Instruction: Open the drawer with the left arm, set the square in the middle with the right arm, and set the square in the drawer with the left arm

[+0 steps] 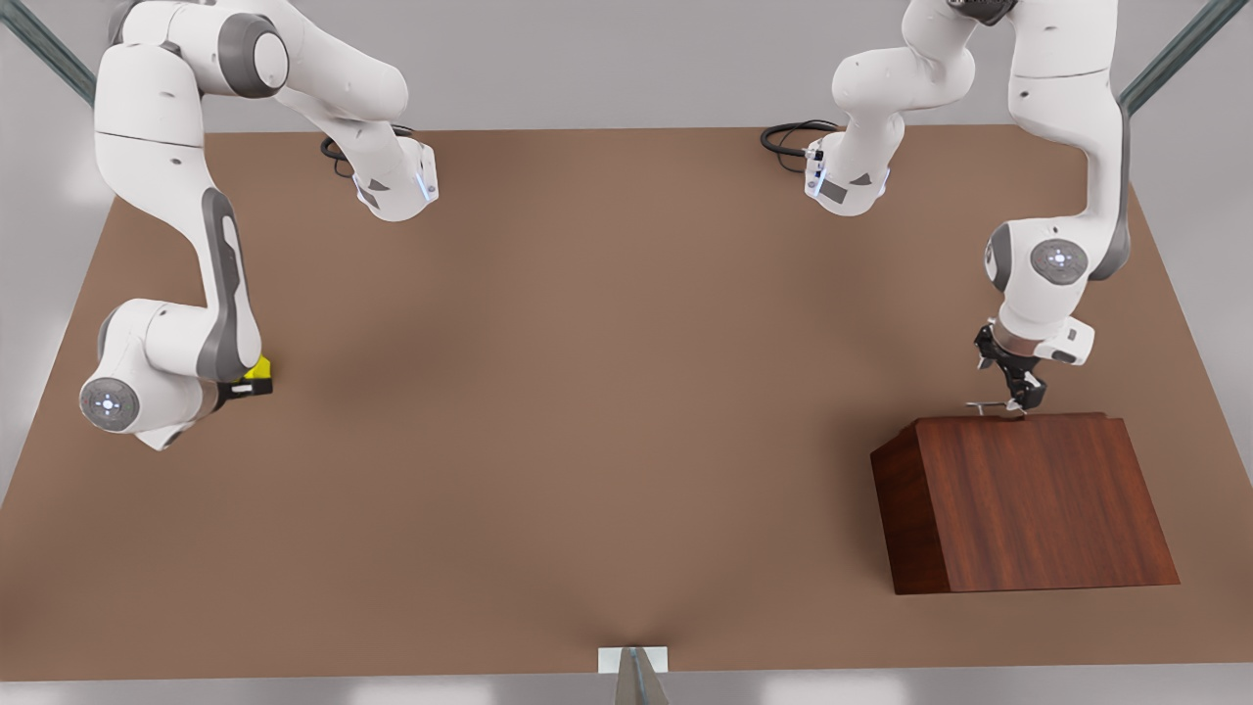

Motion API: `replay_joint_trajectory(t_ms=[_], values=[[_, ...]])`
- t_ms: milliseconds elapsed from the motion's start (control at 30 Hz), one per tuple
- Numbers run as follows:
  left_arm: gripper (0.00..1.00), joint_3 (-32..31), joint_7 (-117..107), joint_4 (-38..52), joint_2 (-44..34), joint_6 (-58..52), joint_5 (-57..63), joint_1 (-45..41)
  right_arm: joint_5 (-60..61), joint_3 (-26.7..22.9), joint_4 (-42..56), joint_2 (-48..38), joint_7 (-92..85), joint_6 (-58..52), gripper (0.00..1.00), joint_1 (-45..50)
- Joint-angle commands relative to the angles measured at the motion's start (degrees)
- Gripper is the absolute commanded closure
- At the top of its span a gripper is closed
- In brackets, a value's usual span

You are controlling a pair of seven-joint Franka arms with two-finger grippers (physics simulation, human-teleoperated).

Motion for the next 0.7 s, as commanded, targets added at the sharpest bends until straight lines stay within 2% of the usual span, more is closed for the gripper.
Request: replay_joint_trajectory(t_ms=[0, 667], values=[[0.00, 0.02, -1.18, 0.02, 0.22, -0.13, 0.39, -0.02, 3.65, 0.03, 0.10, -0.10, -17.83, 3.19, 0.00, -0.14], [0.00, -1.48, -1.09, -0.16, -1.98, -7.78, 0.39, -0.10, 2.86, -0.50, -1.75, 2.53, -24.43, 1.17, 0.00, -4.45]])
